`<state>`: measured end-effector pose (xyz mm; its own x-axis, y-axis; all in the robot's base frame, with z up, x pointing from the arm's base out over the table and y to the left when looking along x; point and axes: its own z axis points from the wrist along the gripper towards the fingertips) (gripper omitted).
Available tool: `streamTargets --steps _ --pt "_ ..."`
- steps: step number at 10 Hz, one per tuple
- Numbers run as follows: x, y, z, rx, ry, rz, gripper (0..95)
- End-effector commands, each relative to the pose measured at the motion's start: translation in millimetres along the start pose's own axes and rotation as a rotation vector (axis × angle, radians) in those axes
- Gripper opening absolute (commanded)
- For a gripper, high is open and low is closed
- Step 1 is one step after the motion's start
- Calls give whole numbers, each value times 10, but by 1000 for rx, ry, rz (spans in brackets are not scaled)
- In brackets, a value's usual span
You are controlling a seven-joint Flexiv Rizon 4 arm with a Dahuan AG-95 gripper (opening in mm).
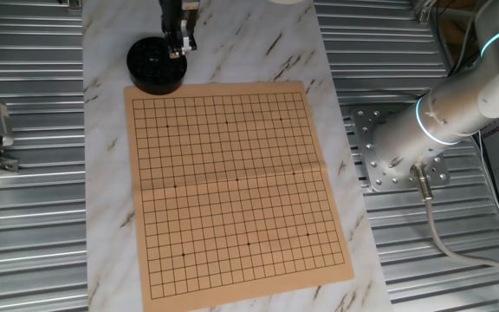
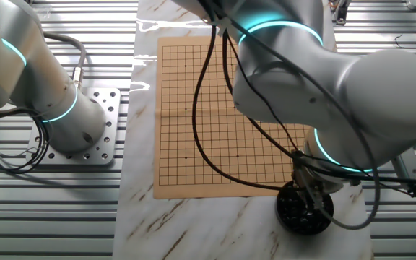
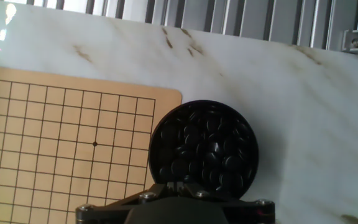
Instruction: Play the first move as black on the 3-4 point in the upper right corner of the Go board
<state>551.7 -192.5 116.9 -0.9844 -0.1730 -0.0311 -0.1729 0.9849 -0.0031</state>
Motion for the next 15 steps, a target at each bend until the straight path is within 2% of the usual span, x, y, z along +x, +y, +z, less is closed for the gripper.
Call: streamTargets --steps 1,9,10,11,12,14,15 --pt "-8 -3 6 -2 -2 -9 0" --pt "-14 -3 6 -8 -1 -33 0" --pt "-14 -3 6 -12 5 -39 0" --pt "-14 -3 6 -18 29 -28 0" --pt "-14 -3 6 -5 65 6 0" --pt "-14 -3 6 20 78 69 0" --pt "-14 -3 6 41 76 89 0"
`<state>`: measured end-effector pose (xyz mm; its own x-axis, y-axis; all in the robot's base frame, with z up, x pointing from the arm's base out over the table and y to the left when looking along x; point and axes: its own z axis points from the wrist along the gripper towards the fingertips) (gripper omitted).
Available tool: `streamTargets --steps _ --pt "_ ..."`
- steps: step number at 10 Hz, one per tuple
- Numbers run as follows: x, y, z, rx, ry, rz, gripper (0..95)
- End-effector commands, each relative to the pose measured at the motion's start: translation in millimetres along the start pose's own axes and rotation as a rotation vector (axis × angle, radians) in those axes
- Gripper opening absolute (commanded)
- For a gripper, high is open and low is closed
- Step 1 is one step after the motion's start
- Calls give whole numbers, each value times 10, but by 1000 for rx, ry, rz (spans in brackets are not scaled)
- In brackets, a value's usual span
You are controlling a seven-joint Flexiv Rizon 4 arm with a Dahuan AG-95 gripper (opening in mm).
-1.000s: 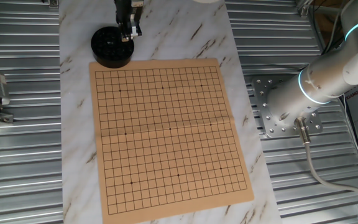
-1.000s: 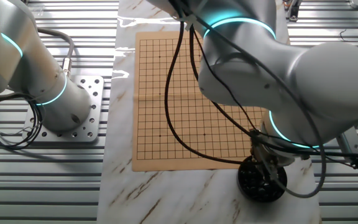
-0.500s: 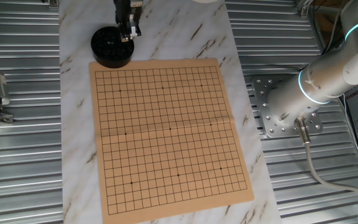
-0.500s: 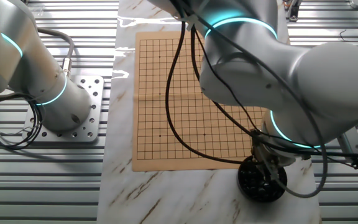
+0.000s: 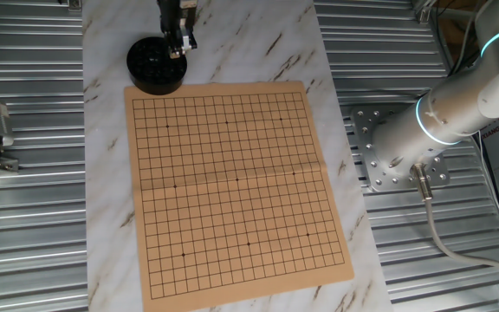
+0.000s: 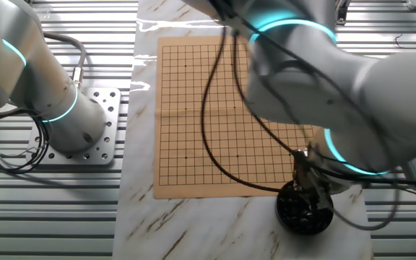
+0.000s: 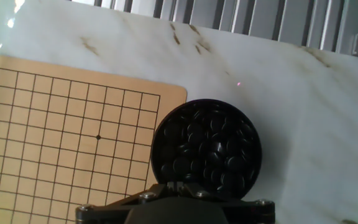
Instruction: Play the first move as black on the 3-4 point in the upper right corner of the Go board
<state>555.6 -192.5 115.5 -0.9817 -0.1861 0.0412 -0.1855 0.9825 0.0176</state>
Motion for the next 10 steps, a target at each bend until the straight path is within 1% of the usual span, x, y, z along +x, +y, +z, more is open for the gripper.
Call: streamTargets --steps 1,2,4,5,6,8,10 --pt "24 4 -6 96 1 145 0" --pt "24 4 -6 115 1 193 0" --pt "24 4 -6 111 1 259 0" --pt "24 4 -6 109 2 268 0" --pt "24 4 -6 102 11 272 0" --pt "24 4 -6 79 4 298 0" --pt "24 4 -6 67 -4 321 0"
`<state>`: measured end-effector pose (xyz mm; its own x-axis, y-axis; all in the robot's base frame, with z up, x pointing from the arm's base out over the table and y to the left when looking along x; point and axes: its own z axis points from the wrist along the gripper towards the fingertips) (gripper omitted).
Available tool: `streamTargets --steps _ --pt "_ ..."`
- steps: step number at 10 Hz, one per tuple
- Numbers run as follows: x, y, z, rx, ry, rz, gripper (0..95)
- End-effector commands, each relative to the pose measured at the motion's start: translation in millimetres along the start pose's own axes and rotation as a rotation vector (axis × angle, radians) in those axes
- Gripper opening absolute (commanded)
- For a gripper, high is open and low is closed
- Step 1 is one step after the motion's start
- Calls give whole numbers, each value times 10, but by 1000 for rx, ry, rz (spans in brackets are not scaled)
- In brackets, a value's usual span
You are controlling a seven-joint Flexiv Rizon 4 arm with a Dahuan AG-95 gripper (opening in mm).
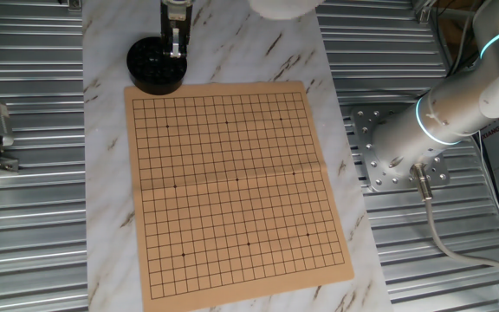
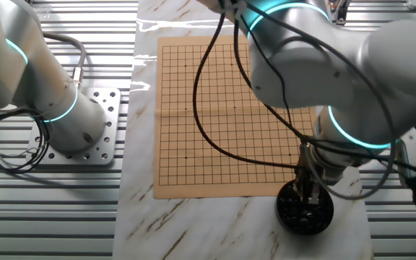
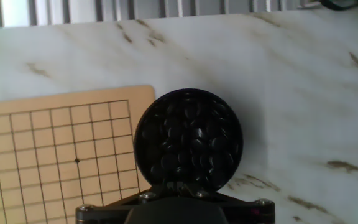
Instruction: Play the first move as black on the 3-4 point in the upper right corner of the Go board
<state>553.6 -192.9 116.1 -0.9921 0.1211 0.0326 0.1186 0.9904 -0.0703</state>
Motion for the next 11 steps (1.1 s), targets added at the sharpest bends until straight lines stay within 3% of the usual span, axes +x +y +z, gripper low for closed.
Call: streamTargets --steps 1,2,8,11 --pt "6 2 -2 -10 -2 19 0" --pt "6 2 -2 -24 -5 31 0" --pt "9 -2 0 -37 -27 18 0" --pt "14 -10 6 -37 -37 -103 0"
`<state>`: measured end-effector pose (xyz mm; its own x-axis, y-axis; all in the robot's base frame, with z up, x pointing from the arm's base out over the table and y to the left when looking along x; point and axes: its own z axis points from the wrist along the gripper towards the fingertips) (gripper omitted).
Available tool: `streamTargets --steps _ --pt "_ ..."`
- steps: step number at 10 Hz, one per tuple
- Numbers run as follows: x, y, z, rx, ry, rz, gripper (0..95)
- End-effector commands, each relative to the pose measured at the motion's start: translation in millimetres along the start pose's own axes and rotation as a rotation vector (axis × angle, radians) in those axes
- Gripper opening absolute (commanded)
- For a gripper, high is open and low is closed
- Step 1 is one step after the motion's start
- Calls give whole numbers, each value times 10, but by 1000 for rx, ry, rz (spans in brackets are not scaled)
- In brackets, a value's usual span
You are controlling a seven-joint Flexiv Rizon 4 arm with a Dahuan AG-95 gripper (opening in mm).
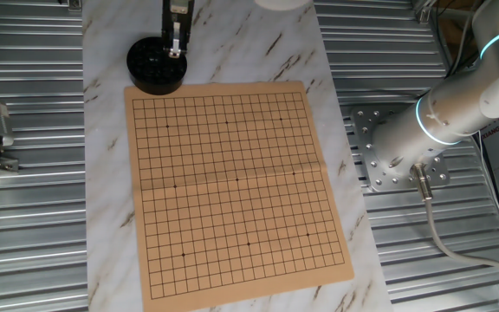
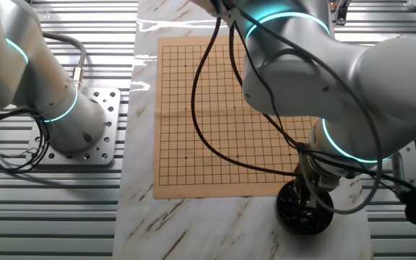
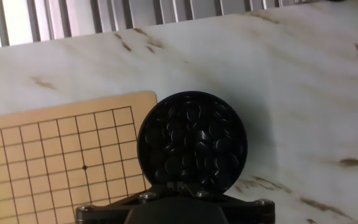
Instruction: Play the first move as black on the 3-4 point in the upper right corner of the Go board
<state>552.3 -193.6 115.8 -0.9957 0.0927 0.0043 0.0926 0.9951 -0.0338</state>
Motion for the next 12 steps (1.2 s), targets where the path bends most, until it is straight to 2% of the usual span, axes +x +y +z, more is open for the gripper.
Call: streamTargets --steps 1,3,7,12 --pt "-1 1 4 4 -8 -119 0" --pt "2 -3 5 20 -12 -180 0" --pt "39 -94 89 23 -26 -196 0" --pt "-51 -114 194 18 -31 -202 0"
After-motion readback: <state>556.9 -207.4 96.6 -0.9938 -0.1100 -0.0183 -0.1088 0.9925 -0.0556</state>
